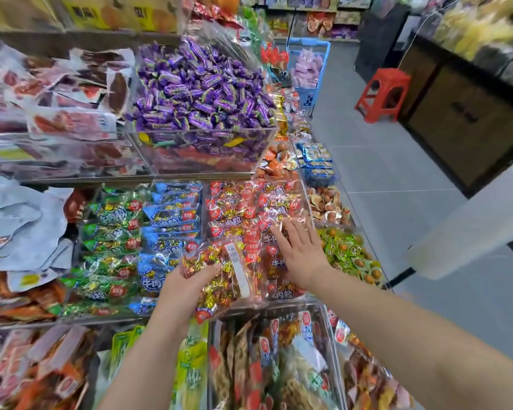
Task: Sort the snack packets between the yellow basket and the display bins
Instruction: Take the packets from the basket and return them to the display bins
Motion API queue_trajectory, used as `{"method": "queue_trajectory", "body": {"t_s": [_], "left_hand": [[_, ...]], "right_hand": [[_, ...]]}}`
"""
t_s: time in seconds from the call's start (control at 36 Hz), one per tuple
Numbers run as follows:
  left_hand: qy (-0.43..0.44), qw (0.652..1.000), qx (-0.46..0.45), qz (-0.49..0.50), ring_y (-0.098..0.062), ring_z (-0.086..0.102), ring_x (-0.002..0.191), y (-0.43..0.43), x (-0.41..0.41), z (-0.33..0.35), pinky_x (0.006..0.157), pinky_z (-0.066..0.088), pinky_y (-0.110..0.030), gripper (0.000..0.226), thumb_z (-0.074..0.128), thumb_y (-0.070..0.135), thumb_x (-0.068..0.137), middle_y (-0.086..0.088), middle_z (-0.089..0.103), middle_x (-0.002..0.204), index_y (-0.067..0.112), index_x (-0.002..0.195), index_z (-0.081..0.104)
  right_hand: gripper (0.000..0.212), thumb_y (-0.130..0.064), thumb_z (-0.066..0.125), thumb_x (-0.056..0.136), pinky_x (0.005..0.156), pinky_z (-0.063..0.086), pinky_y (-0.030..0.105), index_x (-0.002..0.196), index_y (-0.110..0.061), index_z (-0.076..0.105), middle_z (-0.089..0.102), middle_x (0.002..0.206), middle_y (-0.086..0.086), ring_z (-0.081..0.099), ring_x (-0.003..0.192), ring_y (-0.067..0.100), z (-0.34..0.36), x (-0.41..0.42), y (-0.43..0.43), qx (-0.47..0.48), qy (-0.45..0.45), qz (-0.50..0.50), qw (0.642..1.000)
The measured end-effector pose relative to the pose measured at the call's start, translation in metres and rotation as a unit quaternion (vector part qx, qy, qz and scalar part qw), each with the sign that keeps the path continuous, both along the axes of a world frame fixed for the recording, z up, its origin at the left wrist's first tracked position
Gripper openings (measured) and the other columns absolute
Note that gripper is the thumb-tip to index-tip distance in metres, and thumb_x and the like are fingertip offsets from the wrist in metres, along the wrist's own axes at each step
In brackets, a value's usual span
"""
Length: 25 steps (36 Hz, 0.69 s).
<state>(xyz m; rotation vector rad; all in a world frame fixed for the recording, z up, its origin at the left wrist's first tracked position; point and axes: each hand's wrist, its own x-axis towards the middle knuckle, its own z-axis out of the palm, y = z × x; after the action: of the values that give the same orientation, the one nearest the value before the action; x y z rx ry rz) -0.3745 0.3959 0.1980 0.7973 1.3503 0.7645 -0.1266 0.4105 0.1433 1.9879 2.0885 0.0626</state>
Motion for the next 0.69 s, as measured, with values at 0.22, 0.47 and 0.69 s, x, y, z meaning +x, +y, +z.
{"method": "queue_trajectory", "body": {"t_s": [0.22,0.47,0.69], "left_hand": [[-0.027,0.999,-0.011,-0.012,-0.034,0.073,0.077,0.015,0.007,0.0,0.075,0.057,-0.053,0.022,0.075,0.018,0.08,-0.013,0.075,0.085,0.014,0.097,0.063],[-0.051,0.997,0.002,-0.062,-0.03,0.073,0.078,0.022,0.017,0.004,0.063,0.058,-0.04,0.031,0.074,0.025,0.081,-0.012,0.075,0.087,0.01,0.105,0.061],[-0.125,0.975,0.004,-0.184,-0.01,0.07,0.095,0.015,0.024,0.007,0.074,0.056,-0.021,0.027,0.066,0.007,0.081,0.007,0.075,0.094,0.014,0.106,0.06]], "right_hand": [[0.104,-0.03,0.057,0.086,0.108,-0.011,0.064,0.142,-0.023,-0.031,-0.021,0.155,0.013,-0.019,0.143,0.029,0.006,0.005,0.032,-0.047,-0.022,0.047,0.998],[0.121,-0.07,0.061,0.07,0.11,-0.008,0.062,0.144,-0.029,-0.025,-0.02,0.156,0.004,-0.019,0.143,0.024,0.018,0.015,0.042,-0.111,0.02,0.068,0.991],[0.065,-0.04,0.057,0.089,0.118,0.001,0.045,0.146,-0.027,0.028,0.015,0.156,0.0,0.004,0.144,0.019,0.055,0.01,0.012,0.065,0.297,-0.007,0.953]]}}
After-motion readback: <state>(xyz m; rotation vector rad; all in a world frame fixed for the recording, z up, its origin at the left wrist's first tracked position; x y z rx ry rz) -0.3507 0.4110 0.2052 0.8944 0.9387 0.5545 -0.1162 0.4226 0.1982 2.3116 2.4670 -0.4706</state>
